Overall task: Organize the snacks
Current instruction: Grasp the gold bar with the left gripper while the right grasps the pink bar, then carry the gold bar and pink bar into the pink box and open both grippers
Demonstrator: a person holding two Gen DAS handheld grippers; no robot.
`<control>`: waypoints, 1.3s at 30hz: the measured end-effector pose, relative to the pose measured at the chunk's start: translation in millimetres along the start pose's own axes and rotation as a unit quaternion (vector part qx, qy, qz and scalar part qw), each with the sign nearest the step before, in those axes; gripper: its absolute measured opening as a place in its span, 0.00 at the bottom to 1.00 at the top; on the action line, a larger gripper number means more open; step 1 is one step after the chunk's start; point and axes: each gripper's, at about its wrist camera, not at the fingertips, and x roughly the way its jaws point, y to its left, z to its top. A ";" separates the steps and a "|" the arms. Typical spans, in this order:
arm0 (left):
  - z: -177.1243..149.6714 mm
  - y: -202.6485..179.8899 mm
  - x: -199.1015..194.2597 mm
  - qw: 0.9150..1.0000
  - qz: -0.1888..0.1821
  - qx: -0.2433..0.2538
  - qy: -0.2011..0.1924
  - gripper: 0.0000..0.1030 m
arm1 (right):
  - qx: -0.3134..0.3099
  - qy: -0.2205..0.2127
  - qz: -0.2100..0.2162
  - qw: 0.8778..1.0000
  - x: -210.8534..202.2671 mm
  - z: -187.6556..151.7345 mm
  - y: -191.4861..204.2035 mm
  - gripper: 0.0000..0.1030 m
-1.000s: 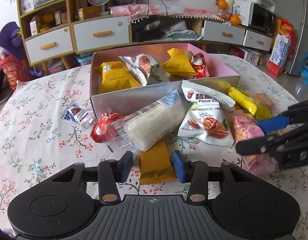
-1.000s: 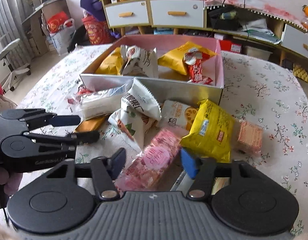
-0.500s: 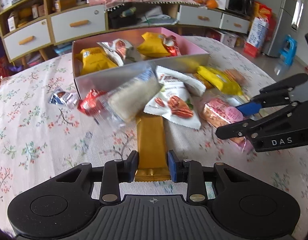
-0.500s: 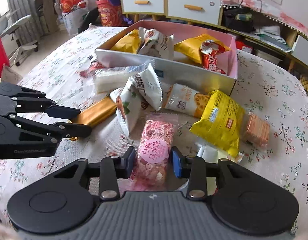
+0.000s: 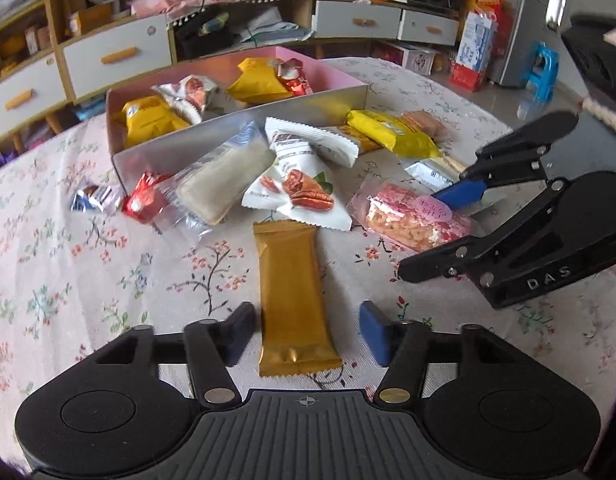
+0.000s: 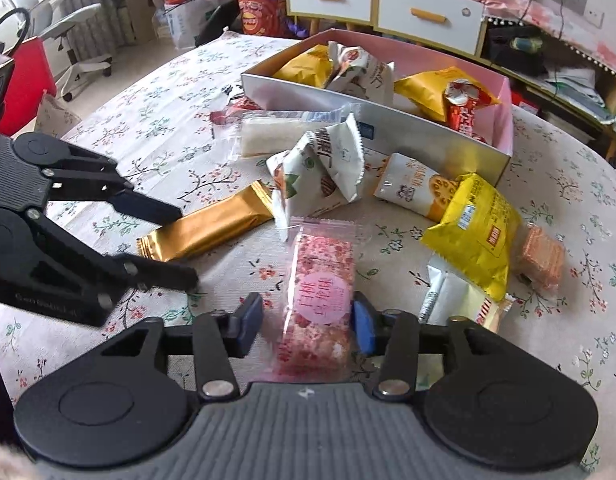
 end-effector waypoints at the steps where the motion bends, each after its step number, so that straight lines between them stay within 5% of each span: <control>1: 1.0 -1.3 2.2 1.000 0.013 0.001 0.000 0.73 | -0.006 0.000 -0.001 1.000 0.7 0.1 1.2 0.48; 6: 3.9 5.3 6.8 1.000 0.028 -0.012 -0.003 0.78 | -0.004 0.002 -0.009 1.000 4.0 -0.1 -1.4 0.69; 11: 4.9 7.9 8.4 0.999 0.032 -0.020 -0.011 0.75 | 0.002 0.002 -0.018 1.000 6.4 -0.7 -6.6 0.76; 19: 11.4 5.6 9.5 0.999 0.028 -0.024 -0.010 0.41 | 0.001 -0.005 -0.016 1.000 2.3 0.6 -7.8 0.54; 25: 13.1 1.3 8.9 0.999 0.028 -0.020 -0.005 0.26 | 0.003 -0.007 -0.021 1.000 0.1 2.2 -9.7 0.33; 39: 18.3 2.5 -0.8 0.999 0.037 -0.032 -0.002 0.25 | 0.016 -0.025 -0.034 0.999 -10.8 7.8 -16.2 0.28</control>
